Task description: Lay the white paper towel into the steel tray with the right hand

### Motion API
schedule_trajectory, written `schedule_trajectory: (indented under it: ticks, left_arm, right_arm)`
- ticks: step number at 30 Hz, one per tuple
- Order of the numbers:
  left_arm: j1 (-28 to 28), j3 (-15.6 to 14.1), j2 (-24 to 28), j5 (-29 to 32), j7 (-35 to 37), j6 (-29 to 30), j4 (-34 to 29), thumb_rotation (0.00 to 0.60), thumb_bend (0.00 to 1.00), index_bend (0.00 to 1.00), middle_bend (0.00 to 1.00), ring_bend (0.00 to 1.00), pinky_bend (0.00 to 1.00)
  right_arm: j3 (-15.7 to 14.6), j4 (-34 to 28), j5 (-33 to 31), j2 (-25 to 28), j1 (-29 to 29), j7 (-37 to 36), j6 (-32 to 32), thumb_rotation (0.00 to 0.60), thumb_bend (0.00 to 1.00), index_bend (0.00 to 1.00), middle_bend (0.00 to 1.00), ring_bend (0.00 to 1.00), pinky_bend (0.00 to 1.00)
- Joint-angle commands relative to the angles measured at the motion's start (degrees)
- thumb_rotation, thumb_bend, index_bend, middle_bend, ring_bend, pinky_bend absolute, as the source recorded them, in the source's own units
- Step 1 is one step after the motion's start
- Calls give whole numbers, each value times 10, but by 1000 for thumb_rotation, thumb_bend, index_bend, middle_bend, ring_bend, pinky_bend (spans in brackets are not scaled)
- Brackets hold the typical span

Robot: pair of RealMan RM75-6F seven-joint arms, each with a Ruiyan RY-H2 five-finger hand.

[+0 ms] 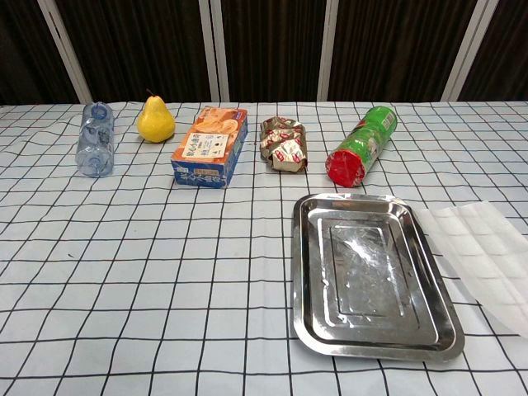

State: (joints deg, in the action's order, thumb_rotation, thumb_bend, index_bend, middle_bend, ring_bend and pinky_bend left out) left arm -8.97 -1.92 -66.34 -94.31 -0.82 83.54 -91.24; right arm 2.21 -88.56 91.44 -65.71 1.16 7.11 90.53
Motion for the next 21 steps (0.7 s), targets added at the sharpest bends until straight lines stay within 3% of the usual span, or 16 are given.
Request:
schedule_trajectory:
  ticks: [1, 9, 21]
  left_arm:
    - [0, 0, 0, 0, 0, 0, 0, 600, 5, 0, 0, 0, 0]
    - [0, -1, 2, 0, 1, 0, -2, 600, 5, 0, 0, 0, 0]
    - [-2, -1, 3, 2, 6, -6, -2, 600, 5, 0, 0, 0, 0]
  right_arm:
    - [0, 0, 1, 0, 0, 1, 0, 600, 399, 0, 0, 0, 0]
    - [-4, 0, 7, 0, 0, 0, 0, 600, 398, 0, 0, 0, 0]
    - [-45, 5, 40, -22, 12, 64, -56, 600, 384, 40, 0, 0, 0]
